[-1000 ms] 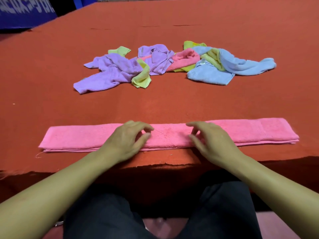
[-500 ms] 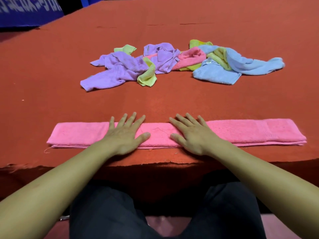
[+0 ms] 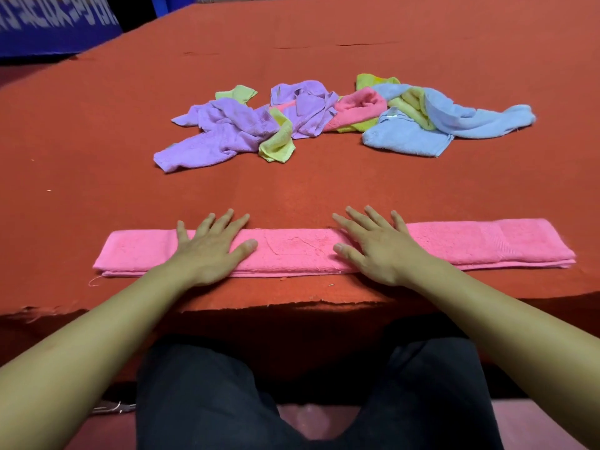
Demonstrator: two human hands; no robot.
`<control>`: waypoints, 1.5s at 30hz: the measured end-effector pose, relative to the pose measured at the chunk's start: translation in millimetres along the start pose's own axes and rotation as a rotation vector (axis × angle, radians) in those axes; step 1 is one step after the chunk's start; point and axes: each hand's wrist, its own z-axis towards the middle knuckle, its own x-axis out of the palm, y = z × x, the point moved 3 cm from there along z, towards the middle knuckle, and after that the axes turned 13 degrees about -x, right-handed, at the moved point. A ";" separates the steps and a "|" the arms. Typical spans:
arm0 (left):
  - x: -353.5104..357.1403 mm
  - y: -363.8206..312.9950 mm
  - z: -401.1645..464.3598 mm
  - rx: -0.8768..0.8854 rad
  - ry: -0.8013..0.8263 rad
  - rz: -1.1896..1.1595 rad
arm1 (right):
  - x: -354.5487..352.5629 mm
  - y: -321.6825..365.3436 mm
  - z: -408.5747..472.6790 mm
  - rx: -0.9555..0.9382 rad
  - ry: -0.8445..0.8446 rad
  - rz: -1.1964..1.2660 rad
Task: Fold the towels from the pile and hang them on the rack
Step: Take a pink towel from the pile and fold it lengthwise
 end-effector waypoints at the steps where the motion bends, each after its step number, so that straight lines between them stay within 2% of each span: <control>1: 2.6 2.9 -0.3 -0.013 0.013 0.011 | -0.6 0.4 -0.3 0.001 -0.006 -0.002; 5: 0.3 -0.9 0.5 -0.048 0.053 0.033 | 5.3 4.8 -2.3 -0.013 0.054 -0.007; 7: -7.1 -16.0 -0.2 -0.034 -0.005 0.033 | -0.3 2.6 -5.1 -0.008 0.016 0.023; 9: -14.8 -45.0 -4.7 0.058 -0.108 -0.024 | -11.1 -5.4 -10.3 0.019 -0.039 0.051; 11: -19.7 -87.8 -12.5 0.204 -0.145 -0.120 | -20.3 -20.3 -20.6 0.064 -0.076 0.040; 15: -14.8 -175.0 -24.5 0.422 -0.054 -0.169 | -29.3 -71.5 -52.2 0.214 -0.092 0.009; 18: -5.2 -225.5 -25.1 0.494 0.026 -0.108 | -24.8 -122.8 -89.2 0.373 -0.015 -0.002; 20: 1.2 -245.5 -21.2 0.491 0.064 -0.063 | -18.5 -142.2 -110.0 0.388 0.039 0.046; 21: 2.3 -252.8 -18.3 0.483 0.060 -0.063 | -18.0 -147.7 -116.8 0.370 0.011 0.105; 23: -2.5 -266.3 -12.9 0.480 0.008 -0.093 | -27.9 -157.3 -125.7 0.339 -0.147 0.176; 25: -11.8 -283.5 -8.4 0.491 -0.032 -0.104 | -46.3 -175.1 -133.4 0.370 -0.313 0.037; 26: -16.5 -293.8 -6.6 0.499 -0.032 -0.108 | -53.9 -186.9 -138.4 0.435 -0.334 -0.032; 28: -23.0 -316.4 -2.6 0.526 0.013 -0.139 | -60.9 -209.1 -150.0 0.622 -0.216 -0.060; 30: -25.0 -339.5 -0.6 0.554 0.091 -0.192 | -55.1 -218.4 -157.9 0.684 -0.025 -0.003; 31: -25.2 -351.3 -1.1 0.574 0.119 -0.210 | -50.5 -219.8 -159.7 0.669 0.011 0.033; 38: -26.7 -430.0 -7.5 0.740 0.288 -0.328 | -58.9 -223.6 -166.0 0.550 -0.296 0.295; 41: -31.7 -452.5 -5.7 0.777 0.380 -0.408 | -61.4 -224.9 -170.9 0.531 -0.378 0.464; 45: -34.0 -468.7 1.7 0.829 0.422 -0.514 | -55.6 -230.6 -184.7 0.542 -0.445 0.768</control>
